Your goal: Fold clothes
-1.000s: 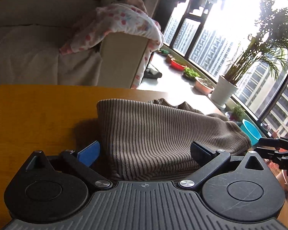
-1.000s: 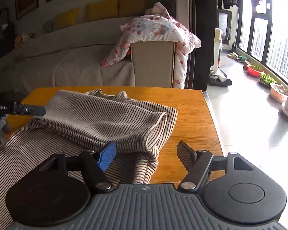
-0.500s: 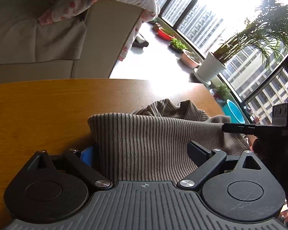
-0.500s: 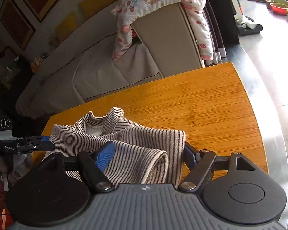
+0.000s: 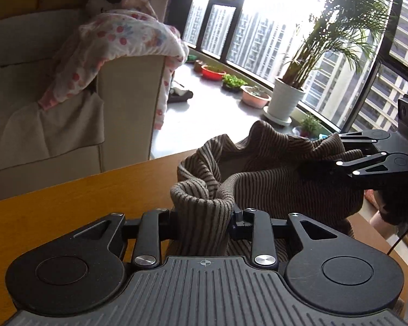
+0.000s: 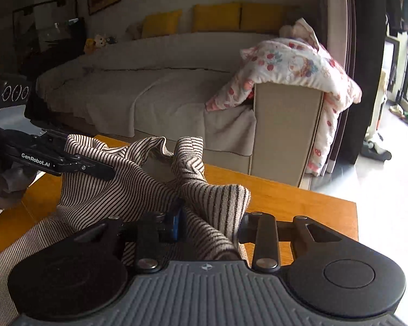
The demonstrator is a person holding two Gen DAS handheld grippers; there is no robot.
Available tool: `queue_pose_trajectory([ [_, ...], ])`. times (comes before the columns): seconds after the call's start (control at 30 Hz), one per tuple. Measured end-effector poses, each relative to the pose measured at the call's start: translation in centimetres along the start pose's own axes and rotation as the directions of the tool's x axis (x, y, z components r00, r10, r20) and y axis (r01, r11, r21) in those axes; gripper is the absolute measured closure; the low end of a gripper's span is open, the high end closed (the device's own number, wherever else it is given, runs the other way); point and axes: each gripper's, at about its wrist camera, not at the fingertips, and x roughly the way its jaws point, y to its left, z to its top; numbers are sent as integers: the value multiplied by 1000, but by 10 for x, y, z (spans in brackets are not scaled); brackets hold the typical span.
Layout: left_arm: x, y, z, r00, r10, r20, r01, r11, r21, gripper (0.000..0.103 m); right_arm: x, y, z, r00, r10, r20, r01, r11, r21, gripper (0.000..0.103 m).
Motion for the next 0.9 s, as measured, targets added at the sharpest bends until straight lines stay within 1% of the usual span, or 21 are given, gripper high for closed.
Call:
queue_pose_trajectory([
  [0.1, -45, -26, -16, 998, 10, 57, -17, 992, 124, 70, -36, 39, -10, 999, -45, 29, 49, 986, -161, 69],
  [0.13, -56, -34, -25, 998, 15, 59, -25, 987, 158, 70, -48, 52, -14, 997, -59, 41, 67, 975, -214, 69],
  [0.17, -66, -42, -35, 999, 26, 45, -33, 983, 179, 70, -60, 64, -17, 996, -72, 53, 84, 960, -266, 69],
  [0.23, -84, -57, -57, 999, 47, 18, -50, 974, 219, 69, -75, 91, -33, 994, -94, 47, 105, 928, -357, 68],
  [0.3, -101, -68, -78, 998, 64, -5, -61, 971, 231, 63, -82, 114, -54, 994, -113, 15, 108, 898, -426, 68],
  [0.33, -109, -73, -89, 997, 73, -17, -67, 970, 234, 61, -85, 125, -65, 993, -122, -3, 107, 883, -456, 68],
  [0.4, -125, -77, -110, 995, 90, -44, -79, 975, 206, 58, -91, 145, -90, 988, -148, -33, 110, 850, -516, 67],
  [0.43, -131, -77, -118, 994, 96, -57, -84, 979, 187, 59, -94, 153, -101, 986, -161, -43, 112, 833, -541, 66],
  [0.47, -136, -76, -126, 992, 101, -73, -88, 983, 163, 55, -98, 158, -109, 984, -167, -56, 109, 827, -552, 63],
  [0.5, -142, -73, -132, 991, 98, -87, -86, 987, 133, 50, -103, 161, -116, 984, -162, -77, 95, 836, -541, 61],
  [0.53, -148, -70, -138, 991, 93, -100, -83, 991, 103, 47, -109, 161, -120, 984, -148, -101, 76, 854, -515, 56],
  [0.57, -153, -67, -141, 992, 76, -103, -69, 996, 62, 43, -117, 159, -124, 984, -131, -121, 58, 876, -480, 54],
  [0.6, -159, -60, -144, 994, 41, -103, -42, 999, -4, 37, -126, 154, -126, 985, -110, -136, 41, 901, -431, 52],
  [0.63, -165, -54, -146, 995, 7, -99, -14, 997, -70, 32, -135, 148, -127, 985, -88, -150, 25, 924, -381, 48],
  [0.67, -167, -48, -146, 996, -25, -88, 13, 991, -132, 24, -145, 141, -128, 986, -66, -156, 13, 947, -321, 45],
  [0.73, -164, -40, -145, 995, -74, -67, 57, 973, -225, 21, -161, 118, -123, 991, -25, -129, 7, 991, -137, 30],
  [0.77, -162, -37, -145, 994, -94, -56, 75, 961, -267, 19, -166, 106, -120, 994, -9, -110, 5, 999, -37, 28],
  [0.8, -156, -35, -143, 994, -95, -54, 75, 955, -287, 17, -167, 94, -119, 996, 0, -89, 6, 998, 63, 26],
  [0.83, -149, -34, -142, 994, -93, -53, 72, 950, -305, 17, -165, 81, -119, 998, 5, -68, 7, 986, 165, 26],
  [0.9, -130, -37, -140, 996, -60, -66, 36, 949, -314, 17, -158, 58, -119, 1000, 5, -30, 5, 936, 353, 26],
])
